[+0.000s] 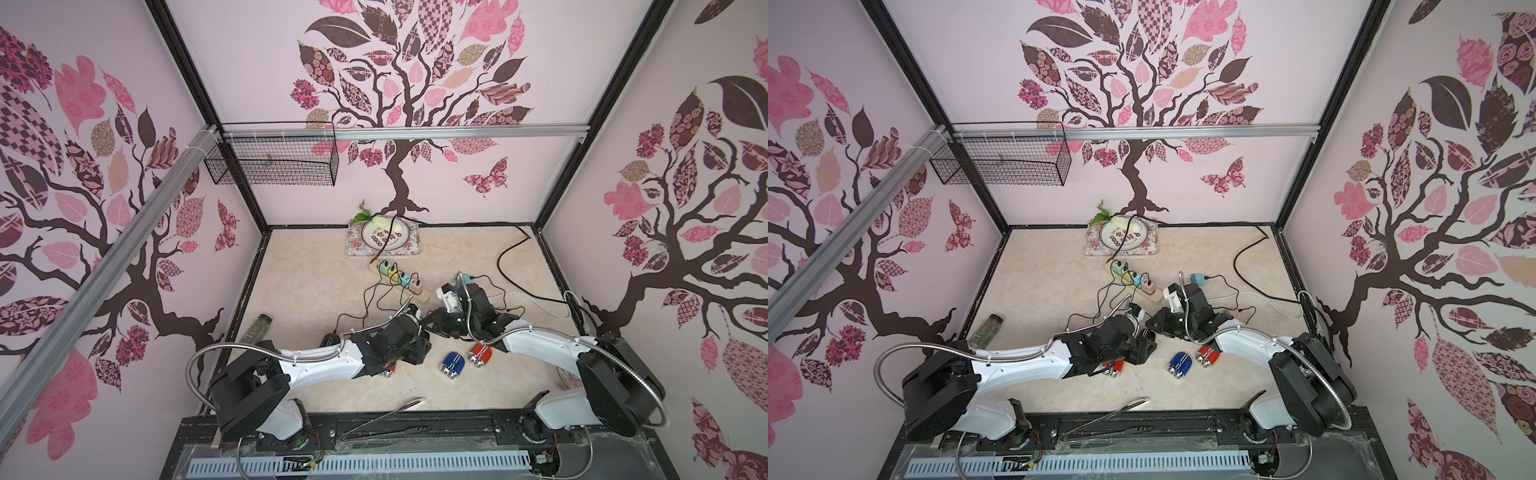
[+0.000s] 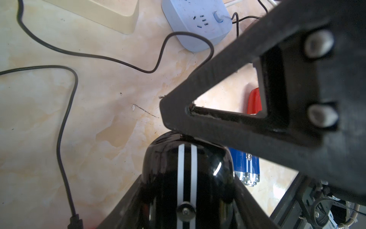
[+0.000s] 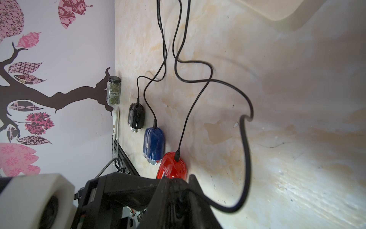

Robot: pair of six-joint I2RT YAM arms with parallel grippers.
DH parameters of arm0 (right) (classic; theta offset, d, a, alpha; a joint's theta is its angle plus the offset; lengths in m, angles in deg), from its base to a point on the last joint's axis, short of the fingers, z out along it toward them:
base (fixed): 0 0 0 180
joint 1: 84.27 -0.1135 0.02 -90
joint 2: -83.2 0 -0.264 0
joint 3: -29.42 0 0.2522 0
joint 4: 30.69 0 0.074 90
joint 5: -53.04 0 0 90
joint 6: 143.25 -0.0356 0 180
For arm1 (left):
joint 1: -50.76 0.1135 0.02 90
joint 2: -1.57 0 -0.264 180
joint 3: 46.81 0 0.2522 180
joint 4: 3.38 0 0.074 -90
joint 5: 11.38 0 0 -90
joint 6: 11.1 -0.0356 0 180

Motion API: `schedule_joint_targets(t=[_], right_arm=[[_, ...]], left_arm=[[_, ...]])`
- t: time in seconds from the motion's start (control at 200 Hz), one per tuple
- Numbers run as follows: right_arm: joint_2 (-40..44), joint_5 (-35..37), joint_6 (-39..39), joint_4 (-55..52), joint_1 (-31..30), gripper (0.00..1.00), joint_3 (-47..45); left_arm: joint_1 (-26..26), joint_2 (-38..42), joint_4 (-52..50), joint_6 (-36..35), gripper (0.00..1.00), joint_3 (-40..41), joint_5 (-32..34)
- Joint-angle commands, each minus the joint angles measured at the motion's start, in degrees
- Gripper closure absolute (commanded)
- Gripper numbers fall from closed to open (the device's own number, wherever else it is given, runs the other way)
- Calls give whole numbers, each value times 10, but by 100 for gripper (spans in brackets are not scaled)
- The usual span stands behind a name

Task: Unplug the electric shaver
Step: Remove the charging cable from the electric shaver.

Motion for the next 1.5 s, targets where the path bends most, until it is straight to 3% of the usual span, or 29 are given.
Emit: schedule_joint_targets(t=[0.0, 0.635, 1.496], right_arm=[[-13, -8, -5, 13, -3, 80, 12], [-21, -10, -11, 28, -3, 90, 15], [-46, 24, 26, -18, 14, 92, 78]], left_arm=[[6, 19, 39, 4, 100, 18, -10], [14, 31, 73, 20, 100, 43, -38], [14, 43, 43, 9, 100, 52, -75]])
